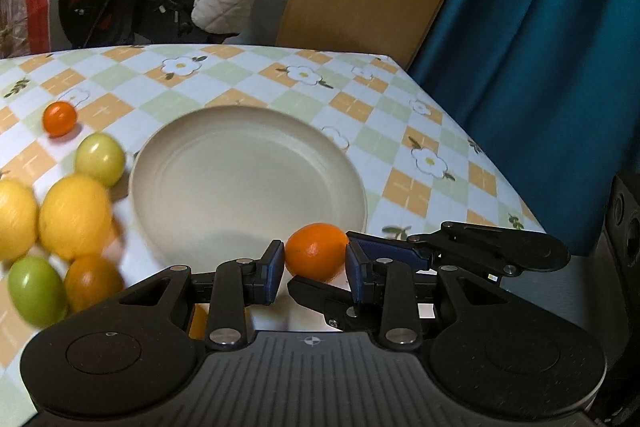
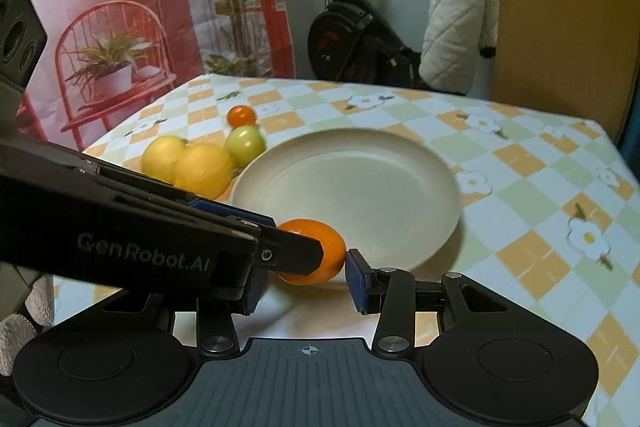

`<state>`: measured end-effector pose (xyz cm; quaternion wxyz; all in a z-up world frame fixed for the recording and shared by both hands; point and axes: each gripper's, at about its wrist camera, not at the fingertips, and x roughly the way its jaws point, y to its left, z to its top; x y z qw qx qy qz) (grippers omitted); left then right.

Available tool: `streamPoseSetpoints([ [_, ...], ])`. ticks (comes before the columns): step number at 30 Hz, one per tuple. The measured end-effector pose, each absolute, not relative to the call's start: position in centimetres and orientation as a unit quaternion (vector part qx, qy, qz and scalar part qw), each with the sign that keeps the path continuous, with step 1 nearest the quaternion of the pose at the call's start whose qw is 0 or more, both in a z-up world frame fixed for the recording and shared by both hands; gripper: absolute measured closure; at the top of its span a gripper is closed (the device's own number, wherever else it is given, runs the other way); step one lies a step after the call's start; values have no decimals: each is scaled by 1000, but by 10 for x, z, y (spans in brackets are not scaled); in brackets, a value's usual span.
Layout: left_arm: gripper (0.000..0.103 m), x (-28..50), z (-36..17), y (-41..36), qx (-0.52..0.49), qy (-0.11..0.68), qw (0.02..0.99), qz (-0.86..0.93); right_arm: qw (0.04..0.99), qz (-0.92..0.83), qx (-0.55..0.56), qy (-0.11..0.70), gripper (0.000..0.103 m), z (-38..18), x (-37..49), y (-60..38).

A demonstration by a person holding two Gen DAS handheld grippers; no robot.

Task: Organize fruits
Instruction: 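Carry the orange over the plate with the left gripper and open it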

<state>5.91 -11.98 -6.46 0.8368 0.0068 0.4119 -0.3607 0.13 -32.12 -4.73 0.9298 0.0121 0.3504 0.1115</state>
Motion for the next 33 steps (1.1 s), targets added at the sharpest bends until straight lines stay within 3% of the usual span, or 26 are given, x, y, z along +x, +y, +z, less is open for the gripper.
streamPoseSetpoints([
  [16, 68, 124, -86, -167, -24, 442, 821, -359, 928, 82, -4, 364, 64, -67, 66, -360],
  [33, 67, 142, -94, -175, -29, 450, 820, -351, 926, 53, -7, 373, 63, -75, 92, -365],
])
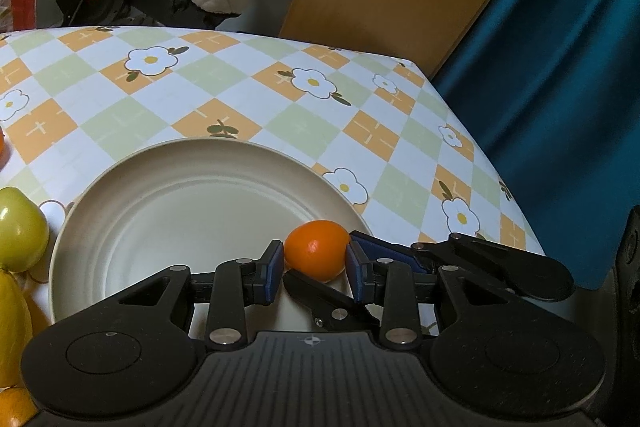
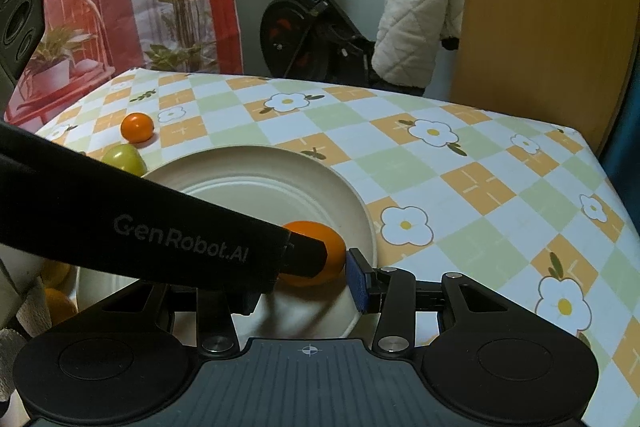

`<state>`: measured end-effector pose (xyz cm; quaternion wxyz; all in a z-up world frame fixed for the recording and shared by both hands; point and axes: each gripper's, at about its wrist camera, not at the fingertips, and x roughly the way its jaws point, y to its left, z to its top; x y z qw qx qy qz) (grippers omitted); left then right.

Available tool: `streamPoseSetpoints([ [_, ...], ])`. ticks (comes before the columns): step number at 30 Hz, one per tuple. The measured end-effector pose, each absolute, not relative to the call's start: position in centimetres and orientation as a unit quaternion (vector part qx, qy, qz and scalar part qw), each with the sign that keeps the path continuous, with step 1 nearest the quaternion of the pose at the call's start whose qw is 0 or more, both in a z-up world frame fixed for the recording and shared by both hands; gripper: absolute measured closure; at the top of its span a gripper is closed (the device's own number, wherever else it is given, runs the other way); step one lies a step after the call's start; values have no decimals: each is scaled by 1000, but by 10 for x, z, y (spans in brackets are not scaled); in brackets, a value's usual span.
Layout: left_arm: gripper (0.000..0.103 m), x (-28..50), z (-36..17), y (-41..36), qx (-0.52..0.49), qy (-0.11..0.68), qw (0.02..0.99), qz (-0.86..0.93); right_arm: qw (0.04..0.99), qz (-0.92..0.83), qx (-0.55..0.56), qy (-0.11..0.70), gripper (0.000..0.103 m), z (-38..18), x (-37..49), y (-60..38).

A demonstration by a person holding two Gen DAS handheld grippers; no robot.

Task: Organize fruits
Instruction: 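Carry the orange over the plate with the left gripper and open it, then withdraw the left gripper from the plate toward the second orange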

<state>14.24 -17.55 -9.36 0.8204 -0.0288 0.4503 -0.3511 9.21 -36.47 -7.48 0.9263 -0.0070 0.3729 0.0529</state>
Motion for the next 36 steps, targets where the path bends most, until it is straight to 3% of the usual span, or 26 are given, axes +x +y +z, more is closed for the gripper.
streamPoseSetpoints([
  [21, 63, 105, -43, -126, 32, 389, 880, -270, 936, 55, 23, 348, 57, -35, 51, -345],
  [36, 62, 71, -40, -88, 46, 377, 903, -201, 932, 86, 41, 350, 57, -32, 22, -315],
])
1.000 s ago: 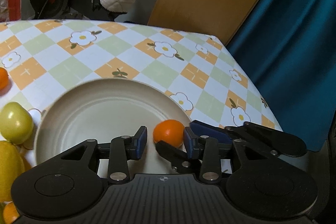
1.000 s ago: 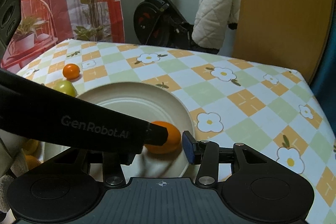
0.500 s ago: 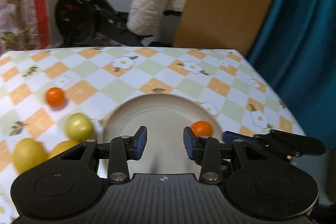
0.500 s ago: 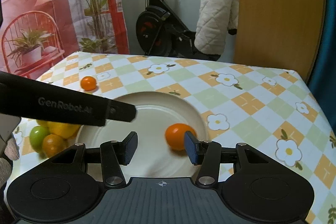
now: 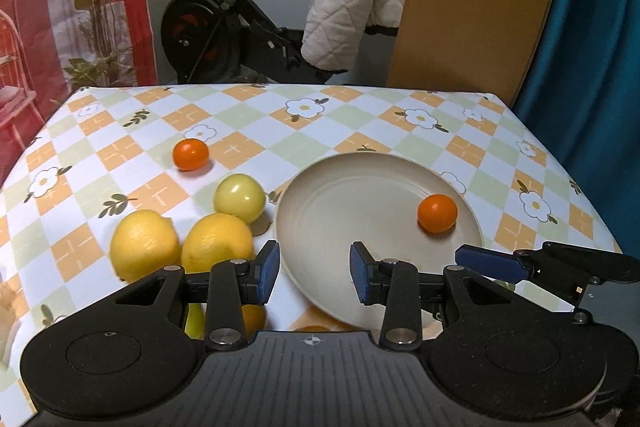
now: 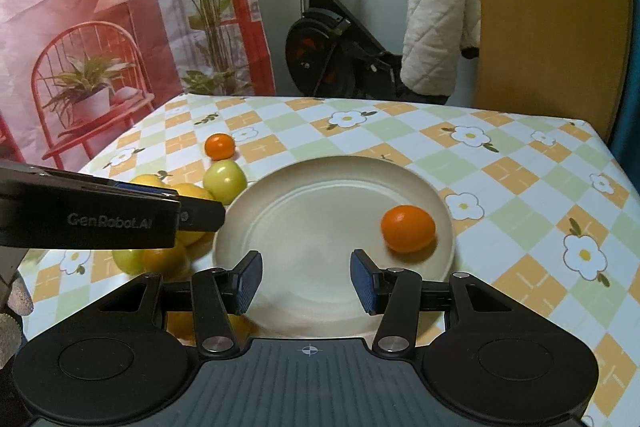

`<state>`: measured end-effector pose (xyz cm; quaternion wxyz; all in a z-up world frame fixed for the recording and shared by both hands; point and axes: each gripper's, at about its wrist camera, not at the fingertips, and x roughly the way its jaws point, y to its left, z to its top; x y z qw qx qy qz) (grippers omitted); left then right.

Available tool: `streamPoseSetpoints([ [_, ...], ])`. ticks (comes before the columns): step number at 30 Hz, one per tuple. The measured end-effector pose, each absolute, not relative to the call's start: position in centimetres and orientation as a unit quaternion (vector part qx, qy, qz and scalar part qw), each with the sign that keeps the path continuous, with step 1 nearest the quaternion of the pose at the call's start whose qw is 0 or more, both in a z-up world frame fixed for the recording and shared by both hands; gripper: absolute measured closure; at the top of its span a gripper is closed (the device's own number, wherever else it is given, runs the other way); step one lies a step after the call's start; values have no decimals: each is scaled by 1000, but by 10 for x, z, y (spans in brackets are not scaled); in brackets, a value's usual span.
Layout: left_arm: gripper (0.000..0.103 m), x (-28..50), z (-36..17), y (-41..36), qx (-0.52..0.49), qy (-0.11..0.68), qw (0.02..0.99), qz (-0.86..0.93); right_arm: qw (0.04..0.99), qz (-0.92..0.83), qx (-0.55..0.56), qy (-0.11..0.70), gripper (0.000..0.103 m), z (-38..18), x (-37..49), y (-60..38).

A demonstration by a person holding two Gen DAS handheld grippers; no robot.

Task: Organize fruits
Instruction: 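Withdraw the left gripper from the plate toward the second orange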

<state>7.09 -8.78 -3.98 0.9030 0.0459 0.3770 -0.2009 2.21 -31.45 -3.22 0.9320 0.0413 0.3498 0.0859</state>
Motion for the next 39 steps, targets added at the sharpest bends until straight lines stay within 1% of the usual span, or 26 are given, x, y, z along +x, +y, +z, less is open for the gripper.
streamPoseSetpoints([
  [7, 62, 57, -42, -71, 37, 375, 906, -194, 931, 85, 40, 353, 57, -37, 12, -311],
  [21, 62, 53, -54, -29, -18, 397, 900, -179, 924, 89, 28, 370, 57, -46, 1, -298],
  [34, 63, 52, -70, -29, -27, 420, 884, -203, 916, 126, 7, 380, 59, -52, 0, -281],
  [39, 63, 53, -73, -29, -33, 425, 878, -216, 912, 144, -3, 383, 61, -54, -1, -275],
])
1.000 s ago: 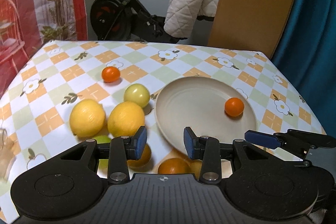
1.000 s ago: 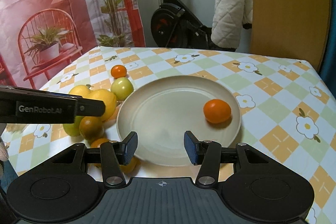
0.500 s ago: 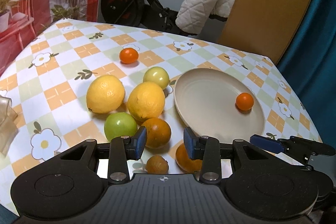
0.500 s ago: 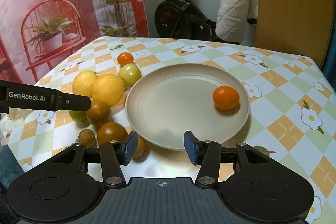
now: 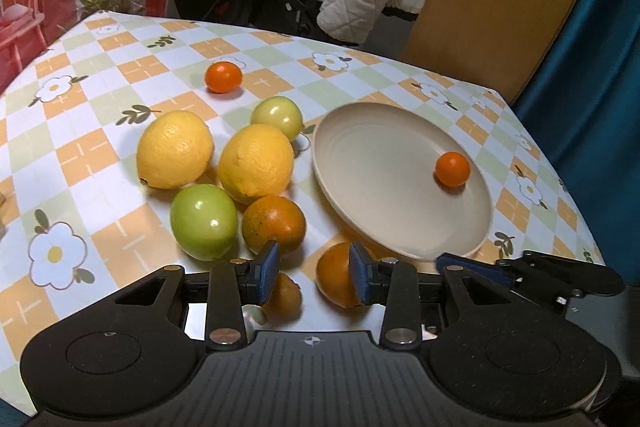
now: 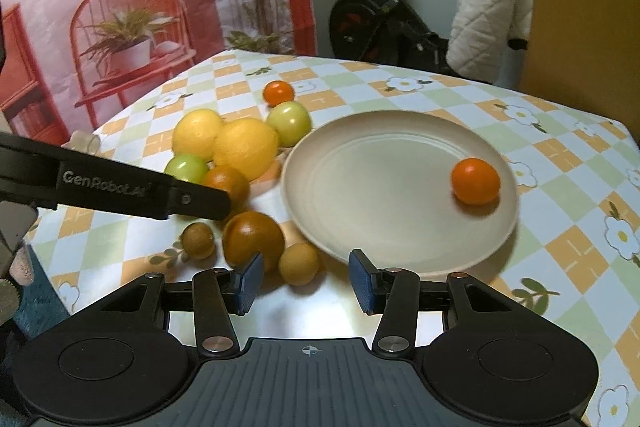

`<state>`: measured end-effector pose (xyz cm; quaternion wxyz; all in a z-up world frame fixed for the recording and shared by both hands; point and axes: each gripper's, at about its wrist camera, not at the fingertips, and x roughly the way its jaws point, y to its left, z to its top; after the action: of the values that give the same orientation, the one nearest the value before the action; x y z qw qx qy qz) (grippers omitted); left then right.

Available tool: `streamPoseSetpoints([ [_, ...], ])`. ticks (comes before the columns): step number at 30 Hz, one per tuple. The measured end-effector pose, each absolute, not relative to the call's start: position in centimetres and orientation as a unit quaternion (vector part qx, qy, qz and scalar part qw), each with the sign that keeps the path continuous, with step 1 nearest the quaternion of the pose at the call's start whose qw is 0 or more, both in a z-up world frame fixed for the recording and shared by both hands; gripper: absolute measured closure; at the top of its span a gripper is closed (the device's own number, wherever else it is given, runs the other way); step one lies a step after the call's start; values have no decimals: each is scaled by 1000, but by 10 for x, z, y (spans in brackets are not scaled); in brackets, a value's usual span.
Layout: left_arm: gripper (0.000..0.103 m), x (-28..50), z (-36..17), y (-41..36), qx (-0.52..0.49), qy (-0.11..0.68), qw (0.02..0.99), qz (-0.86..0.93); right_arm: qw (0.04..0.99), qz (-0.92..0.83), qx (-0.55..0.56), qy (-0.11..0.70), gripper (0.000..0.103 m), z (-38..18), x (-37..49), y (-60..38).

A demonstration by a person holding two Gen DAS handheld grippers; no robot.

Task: Organize fruits
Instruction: 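Withdraw the left gripper from the plate toward the second orange, then close the left gripper on the second orange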

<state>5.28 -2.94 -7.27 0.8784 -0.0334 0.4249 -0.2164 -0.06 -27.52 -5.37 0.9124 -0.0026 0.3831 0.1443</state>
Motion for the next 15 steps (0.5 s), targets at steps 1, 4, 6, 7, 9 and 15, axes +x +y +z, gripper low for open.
streamPoseSetpoints([
  [1, 63, 53, -73, -30, -35, 426, 877, -221, 912, 148, -4, 383, 61, -54, -1, -274],
  [4, 63, 53, -74, -32, -40, 430, 872, -232, 910, 161, -14, 383, 62, -54, 0, -267],
  [6, 63, 54, -75, -32, -47, 434, 867, -240, 908, 171, -23, 381, 62, -53, 0, -262],
  [7, 63, 54, -76, -33, -48, 437, 865, -244, 908, 175, -27, 380, 62, -53, 0, -260],
  [9, 63, 54, -79, -34, -47, 439, 863, -247, 907, 182, -35, 378, 62, -53, 1, -255],
  [15, 63, 58, -84, -35, -54, 443, 856, -260, 904, 201, -48, 374, 62, -54, 7, -246],
])
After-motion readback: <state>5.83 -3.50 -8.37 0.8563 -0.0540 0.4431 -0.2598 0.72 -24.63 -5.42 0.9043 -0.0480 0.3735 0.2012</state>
